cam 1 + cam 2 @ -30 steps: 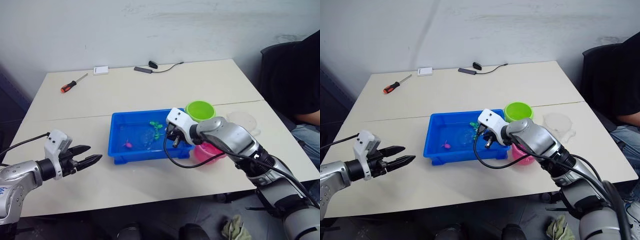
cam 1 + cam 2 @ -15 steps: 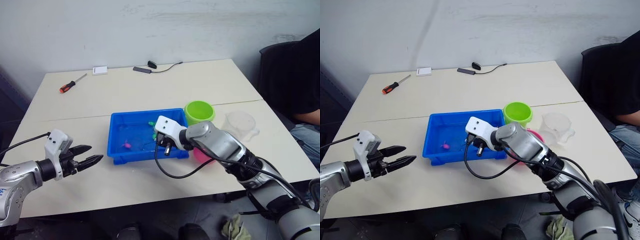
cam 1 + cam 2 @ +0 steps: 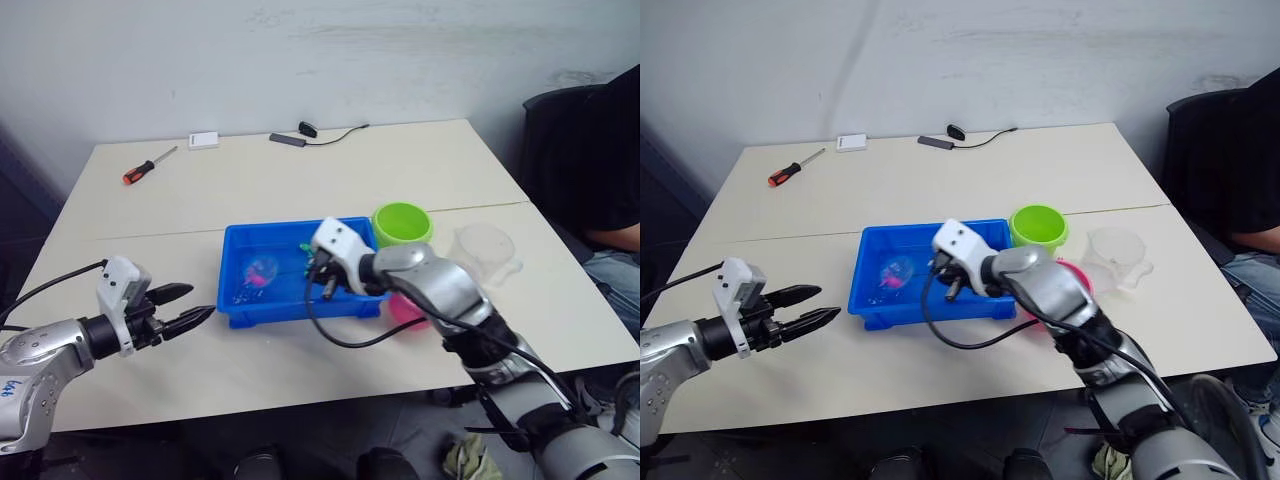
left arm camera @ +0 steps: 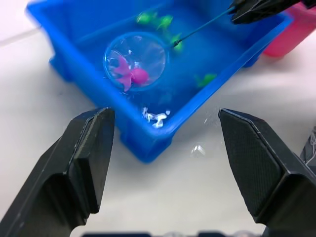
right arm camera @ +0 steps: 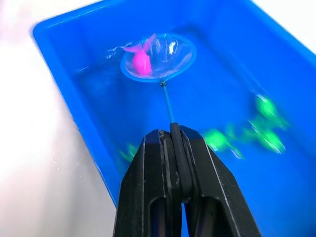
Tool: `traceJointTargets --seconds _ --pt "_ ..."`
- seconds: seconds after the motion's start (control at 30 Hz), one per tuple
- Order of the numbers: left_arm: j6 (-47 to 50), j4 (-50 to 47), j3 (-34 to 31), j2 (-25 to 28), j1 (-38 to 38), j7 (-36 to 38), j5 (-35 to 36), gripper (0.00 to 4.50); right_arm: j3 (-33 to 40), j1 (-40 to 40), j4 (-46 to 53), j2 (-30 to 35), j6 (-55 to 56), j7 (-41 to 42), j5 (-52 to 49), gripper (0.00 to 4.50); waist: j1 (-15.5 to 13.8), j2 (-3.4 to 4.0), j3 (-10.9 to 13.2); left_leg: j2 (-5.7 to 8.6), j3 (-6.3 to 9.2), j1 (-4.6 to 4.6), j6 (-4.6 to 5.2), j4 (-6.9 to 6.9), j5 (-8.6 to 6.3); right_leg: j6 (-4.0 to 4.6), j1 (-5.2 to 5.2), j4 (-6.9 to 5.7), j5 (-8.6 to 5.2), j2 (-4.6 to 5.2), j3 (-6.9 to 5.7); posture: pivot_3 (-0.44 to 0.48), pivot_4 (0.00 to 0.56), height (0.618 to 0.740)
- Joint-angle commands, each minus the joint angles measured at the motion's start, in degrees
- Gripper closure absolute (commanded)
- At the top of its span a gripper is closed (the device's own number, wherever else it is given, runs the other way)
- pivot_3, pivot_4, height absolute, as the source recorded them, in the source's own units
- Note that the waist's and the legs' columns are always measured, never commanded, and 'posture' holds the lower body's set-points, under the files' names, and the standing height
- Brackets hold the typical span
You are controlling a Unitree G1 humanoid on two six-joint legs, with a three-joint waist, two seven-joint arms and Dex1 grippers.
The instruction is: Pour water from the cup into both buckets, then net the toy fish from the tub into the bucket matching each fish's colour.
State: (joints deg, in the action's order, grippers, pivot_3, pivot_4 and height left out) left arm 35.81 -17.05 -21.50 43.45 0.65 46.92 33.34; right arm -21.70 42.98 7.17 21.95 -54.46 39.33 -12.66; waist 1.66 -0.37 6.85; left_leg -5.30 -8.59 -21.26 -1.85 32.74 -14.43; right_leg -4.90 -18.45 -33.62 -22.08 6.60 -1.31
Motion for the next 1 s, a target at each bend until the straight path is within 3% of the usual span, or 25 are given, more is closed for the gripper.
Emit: traceJointTargets --seconds 0.03,0.5,0.8,1.0 --pt "-4.7 0.8 1.8 -0.7 -2.3 2.1 -0.7 0.83 5.1 -2.5 7.4 2.3 -0.8 1.2 -2.9 4.50 0.1 -0.02 0.0 0.02 -0.02 0.01 0.01 -0.07 0.00 0.04 0.00 0.10 0.02 -0.01 0.00 0.000 0.150 0.733" --pt "-15.3 15.6 11.3 -5.4 -17.2 11.7 -2.4 0.83 29.7 -18.1 25.2 16.2 -7.5 3.3 -16.5 4.50 -0.2 -0.02 0.0 0.13 -0.04 0.07 0.20 -0.23 0.12 -0.15 -0.04 0.30 0.13 -0.14 -0.09 0.000 0.150 0.733" --pt "-20.3 26.2 15.8 -7.9 -25.5 16.8 -5.5 0.83 52.9 -39.3 35.0 21.9 0.7 3.8 -16.8 4.50 -1.6 -0.05 0.1 0.50 0.05 0.05 0.48 -0.24 0.24 -0.42 -0.02 0.69 0.28 -0.28 -0.15 0.000 0.150 0.733" --pt "-22.3 30.4 16.8 -8.9 -28.3 18.6 -6.9 0.83 58.8 -51.7 37.0 20.4 12.7 3.9 -12.0 4.50 -1.6 -0.23 0.2 0.57 0.01 -0.02 0.53 -0.26 0.27 -0.56 0.08 0.69 0.35 -0.51 -0.09 0.000 0.150 0.733"
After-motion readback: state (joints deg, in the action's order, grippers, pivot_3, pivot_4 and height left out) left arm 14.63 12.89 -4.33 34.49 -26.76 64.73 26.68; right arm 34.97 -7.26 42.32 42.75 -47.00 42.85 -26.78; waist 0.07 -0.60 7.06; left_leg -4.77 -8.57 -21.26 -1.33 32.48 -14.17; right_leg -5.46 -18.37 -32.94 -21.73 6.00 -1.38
